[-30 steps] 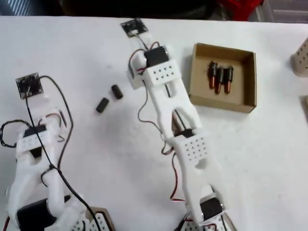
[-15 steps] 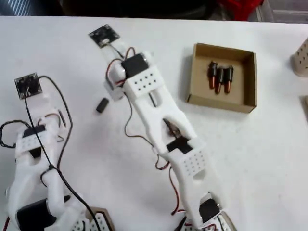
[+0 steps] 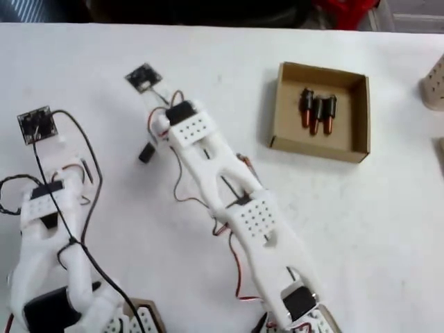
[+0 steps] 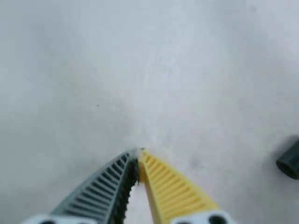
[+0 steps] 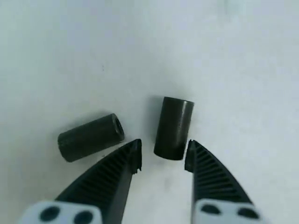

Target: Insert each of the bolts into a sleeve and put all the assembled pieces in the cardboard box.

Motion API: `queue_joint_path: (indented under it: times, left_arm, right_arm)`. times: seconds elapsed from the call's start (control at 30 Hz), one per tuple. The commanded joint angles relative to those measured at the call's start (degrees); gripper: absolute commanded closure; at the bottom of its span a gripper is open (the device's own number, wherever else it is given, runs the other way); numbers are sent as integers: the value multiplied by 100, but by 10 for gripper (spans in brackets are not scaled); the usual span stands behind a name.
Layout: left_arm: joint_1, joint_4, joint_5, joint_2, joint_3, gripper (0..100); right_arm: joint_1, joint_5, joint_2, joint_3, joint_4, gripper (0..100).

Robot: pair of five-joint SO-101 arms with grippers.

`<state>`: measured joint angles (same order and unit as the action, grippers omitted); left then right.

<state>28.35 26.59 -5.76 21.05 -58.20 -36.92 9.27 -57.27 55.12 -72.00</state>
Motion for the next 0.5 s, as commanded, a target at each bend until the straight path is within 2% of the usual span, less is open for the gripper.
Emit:
queue_joint_path:
  times: [0.0,0.3,0.43,0.47]
  left_arm:
    - [57,-149,-97,207,290,977]
    - [40,-149,-97,207,281,977]
    - [40,-149,-88,207,281,977]
    - [40,-149,-88,207,281,977]
  right_arm:
    - [-110,70,-119,53,303,854]
    - [-189,114,-532,53,875,861]
    - [-171,114,-673,431,620,990]
    - [-163,114,-699,501,514,980]
